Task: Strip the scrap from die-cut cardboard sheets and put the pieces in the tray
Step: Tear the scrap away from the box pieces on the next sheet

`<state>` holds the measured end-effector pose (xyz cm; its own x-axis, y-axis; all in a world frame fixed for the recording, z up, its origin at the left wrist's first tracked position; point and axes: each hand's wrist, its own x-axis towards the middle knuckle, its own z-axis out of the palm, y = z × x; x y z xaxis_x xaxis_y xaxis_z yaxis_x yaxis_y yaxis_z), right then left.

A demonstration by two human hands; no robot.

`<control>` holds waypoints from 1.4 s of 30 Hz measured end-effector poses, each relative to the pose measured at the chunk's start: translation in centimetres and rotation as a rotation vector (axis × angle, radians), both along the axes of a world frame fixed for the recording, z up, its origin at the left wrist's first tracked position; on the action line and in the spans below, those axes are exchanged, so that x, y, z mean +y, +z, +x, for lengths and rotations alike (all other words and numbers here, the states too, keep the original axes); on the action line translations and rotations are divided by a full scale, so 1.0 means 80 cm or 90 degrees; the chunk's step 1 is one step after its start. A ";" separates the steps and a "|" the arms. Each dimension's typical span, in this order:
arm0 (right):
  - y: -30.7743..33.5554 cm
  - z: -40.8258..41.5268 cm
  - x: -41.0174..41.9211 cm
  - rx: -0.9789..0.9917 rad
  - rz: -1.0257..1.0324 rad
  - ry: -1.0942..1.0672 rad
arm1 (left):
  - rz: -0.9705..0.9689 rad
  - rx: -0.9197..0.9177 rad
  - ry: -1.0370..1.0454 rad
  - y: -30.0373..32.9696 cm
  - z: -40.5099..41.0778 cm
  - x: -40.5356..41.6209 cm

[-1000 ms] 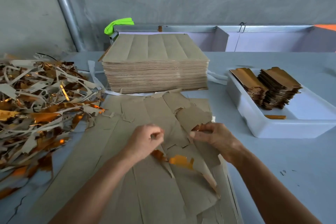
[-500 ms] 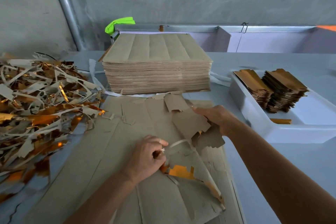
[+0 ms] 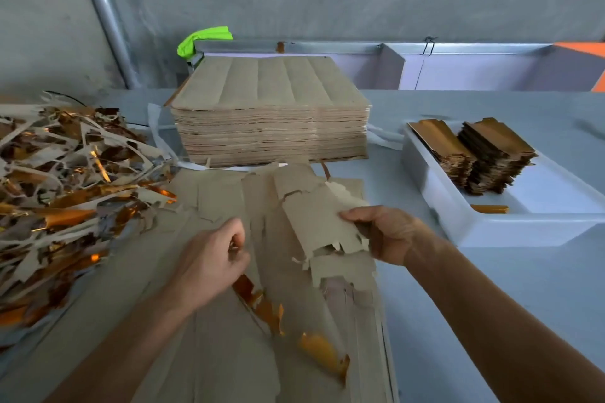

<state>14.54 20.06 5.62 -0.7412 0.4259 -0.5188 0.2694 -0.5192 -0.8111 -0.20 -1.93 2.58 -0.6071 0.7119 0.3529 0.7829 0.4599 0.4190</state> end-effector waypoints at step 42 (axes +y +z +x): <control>-0.015 0.003 -0.041 0.024 0.216 -0.177 | -0.172 -0.014 0.183 -0.040 0.065 0.039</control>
